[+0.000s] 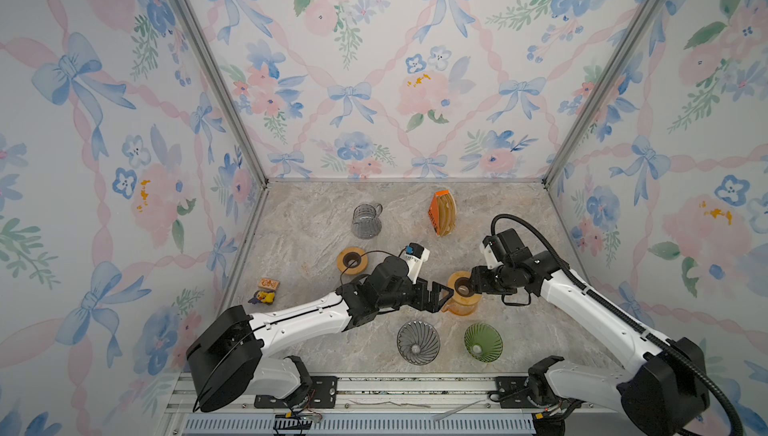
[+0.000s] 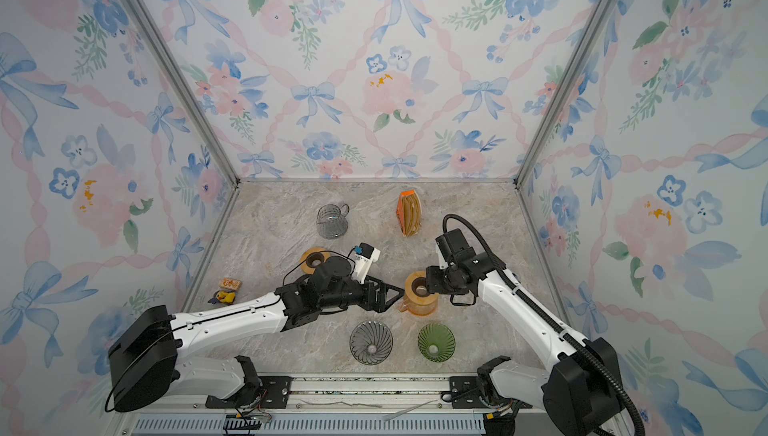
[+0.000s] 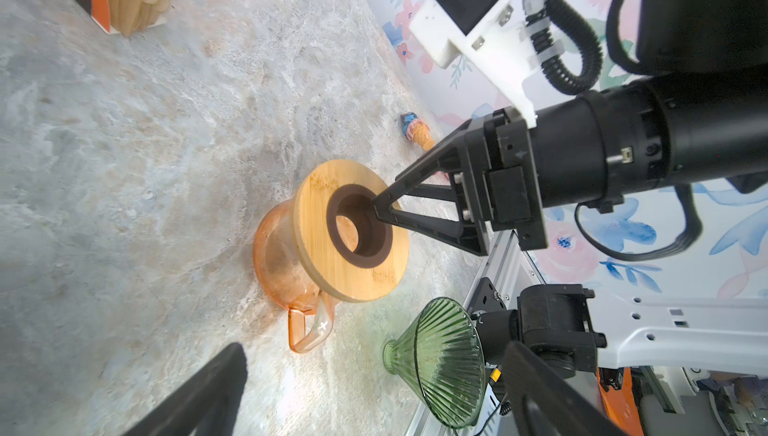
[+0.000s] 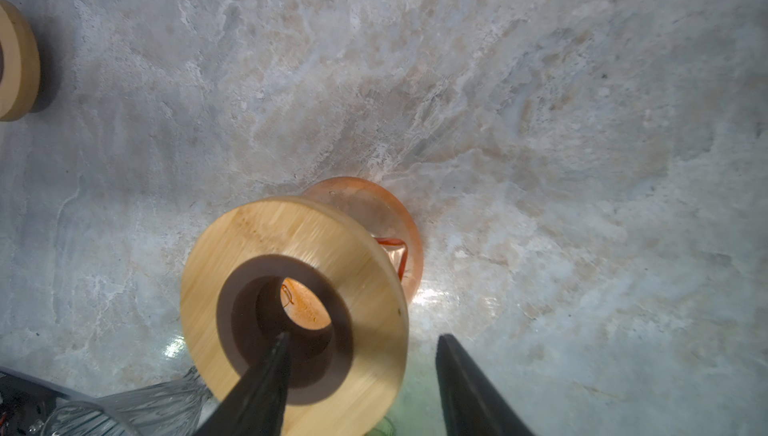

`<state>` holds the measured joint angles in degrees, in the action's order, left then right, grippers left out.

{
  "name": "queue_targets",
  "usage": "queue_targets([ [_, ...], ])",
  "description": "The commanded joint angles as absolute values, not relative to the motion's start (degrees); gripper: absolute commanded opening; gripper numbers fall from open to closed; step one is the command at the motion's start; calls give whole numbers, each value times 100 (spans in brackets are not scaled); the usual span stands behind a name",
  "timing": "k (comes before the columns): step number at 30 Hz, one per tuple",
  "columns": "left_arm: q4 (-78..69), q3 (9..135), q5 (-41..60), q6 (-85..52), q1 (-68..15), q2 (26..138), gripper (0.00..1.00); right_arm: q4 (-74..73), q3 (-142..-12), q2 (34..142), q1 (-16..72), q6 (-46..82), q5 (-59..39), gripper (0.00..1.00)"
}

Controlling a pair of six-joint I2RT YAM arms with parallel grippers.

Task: Place the coffee filter in the dripper
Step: 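Lower the wooden stand onto the orange server's mouth and open the right gripper, then move the right gripper toward the robot over the green ribbed dripper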

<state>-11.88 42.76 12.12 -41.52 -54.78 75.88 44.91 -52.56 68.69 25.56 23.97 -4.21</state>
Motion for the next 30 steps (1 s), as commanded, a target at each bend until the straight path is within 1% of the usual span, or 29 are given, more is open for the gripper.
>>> queue_targets([
  [1, -1064, 4254, 1134, -4017, -5500, 7476, 98, 4640, -5230, 6633, 2601, 2448, -314, 61],
  [15, -1032, 4254, 1097, -3955, -5495, 7310, 98, 4588, -5258, 6521, 2686, 2439, -271, 61],
  [19, -1006, 4044, 1115, -3973, -5487, 7268, 98, 4667, -5276, 6395, 2761, 2519, -219, 61],
  [24, -1140, 4090, 1305, -3991, -5565, 7363, 98, 5023, -5234, 6000, 2900, 2722, -15, 63],
  [30, -1134, 4161, 1143, -3939, -5757, 7529, 98, 5532, -5011, 5166, 2909, 3035, -89, 65],
])
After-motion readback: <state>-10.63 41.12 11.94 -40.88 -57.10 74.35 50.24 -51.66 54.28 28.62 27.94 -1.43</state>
